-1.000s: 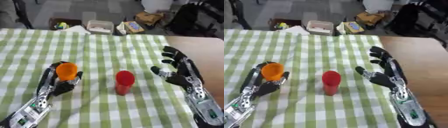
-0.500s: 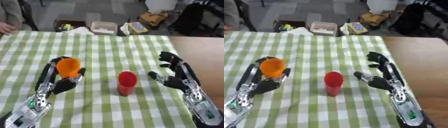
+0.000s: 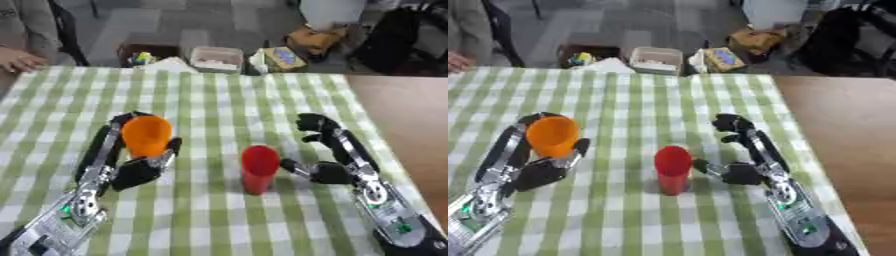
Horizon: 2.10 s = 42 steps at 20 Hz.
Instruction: Pour the contents of one cup into another cup.
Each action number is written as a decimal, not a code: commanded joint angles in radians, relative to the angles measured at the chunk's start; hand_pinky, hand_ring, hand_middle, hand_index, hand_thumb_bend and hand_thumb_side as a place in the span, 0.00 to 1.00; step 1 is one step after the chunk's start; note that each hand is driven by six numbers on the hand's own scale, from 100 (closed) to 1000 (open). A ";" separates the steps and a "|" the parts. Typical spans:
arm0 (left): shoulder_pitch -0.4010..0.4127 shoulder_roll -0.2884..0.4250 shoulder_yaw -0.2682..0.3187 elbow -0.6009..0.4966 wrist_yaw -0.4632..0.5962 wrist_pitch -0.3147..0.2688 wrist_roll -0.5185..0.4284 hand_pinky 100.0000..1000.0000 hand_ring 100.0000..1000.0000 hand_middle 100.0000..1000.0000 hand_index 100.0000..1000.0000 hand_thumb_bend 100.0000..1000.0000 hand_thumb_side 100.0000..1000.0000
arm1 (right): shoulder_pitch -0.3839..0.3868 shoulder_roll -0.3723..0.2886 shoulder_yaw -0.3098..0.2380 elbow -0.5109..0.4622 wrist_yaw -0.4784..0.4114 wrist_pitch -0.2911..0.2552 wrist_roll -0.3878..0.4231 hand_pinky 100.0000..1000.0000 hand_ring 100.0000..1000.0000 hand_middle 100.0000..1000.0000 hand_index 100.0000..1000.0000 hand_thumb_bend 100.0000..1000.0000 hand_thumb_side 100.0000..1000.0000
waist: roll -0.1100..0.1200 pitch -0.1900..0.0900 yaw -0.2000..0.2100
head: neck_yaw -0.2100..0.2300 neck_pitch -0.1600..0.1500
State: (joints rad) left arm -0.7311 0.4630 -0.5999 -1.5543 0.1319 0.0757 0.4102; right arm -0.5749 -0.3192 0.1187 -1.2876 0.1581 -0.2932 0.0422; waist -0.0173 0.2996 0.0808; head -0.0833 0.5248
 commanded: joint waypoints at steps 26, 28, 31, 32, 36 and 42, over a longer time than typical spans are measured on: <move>-0.031 -0.012 -0.023 -0.051 0.011 0.022 -0.022 0.36 0.63 0.30 0.47 0.05 0.07 | -0.041 0.011 0.082 0.015 0.020 -0.061 0.121 0.70 0.80 0.84 0.75 0.67 0.17 | 0.006 -0.028 0.008 | 0.004 -0.017; -0.032 -0.014 -0.024 -0.050 0.012 0.021 -0.023 0.36 0.63 0.30 0.47 0.05 0.07 | -0.046 0.017 0.087 0.018 0.020 -0.062 0.128 0.70 0.80 0.84 0.75 0.67 0.17 | 0.006 -0.028 0.010 | 0.003 -0.016; -0.036 -0.018 -0.026 -0.051 0.015 0.021 -0.024 0.36 0.63 0.30 0.47 0.05 0.07 | -0.054 0.026 0.094 0.026 0.021 -0.065 0.137 0.70 0.79 0.84 0.75 0.67 0.16 | 0.007 -0.027 0.012 | 0.002 -0.018; -0.037 -0.020 -0.027 -0.052 0.016 0.021 -0.024 0.36 0.63 0.30 0.47 0.05 0.07 | -0.057 0.028 0.096 0.027 0.021 -0.066 0.139 0.70 0.79 0.84 0.75 0.67 0.16 | 0.008 -0.027 0.013 | 0.001 -0.019; -0.041 -0.025 -0.030 -0.054 0.019 0.021 -0.025 0.36 0.63 0.30 0.47 0.04 0.07 | -0.071 0.038 0.104 0.034 0.023 -0.070 0.148 0.69 0.79 0.84 0.75 0.66 0.16 | 0.009 -0.026 0.018 | -0.002 -0.018; -0.048 -0.031 -0.032 -0.057 0.022 0.022 -0.026 0.36 0.64 0.30 0.47 0.04 0.07 | -0.087 0.052 0.115 0.047 0.026 -0.075 0.161 0.69 0.78 0.83 0.74 0.66 0.16 | 0.010 -0.024 0.026 | -0.005 -0.020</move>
State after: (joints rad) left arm -0.7584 0.4285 -0.6376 -1.5935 0.1485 0.0980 0.3870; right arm -0.6432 -0.2642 0.2342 -1.2351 0.1825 -0.3653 0.1981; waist -0.0088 0.2960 0.1056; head -0.0854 0.5170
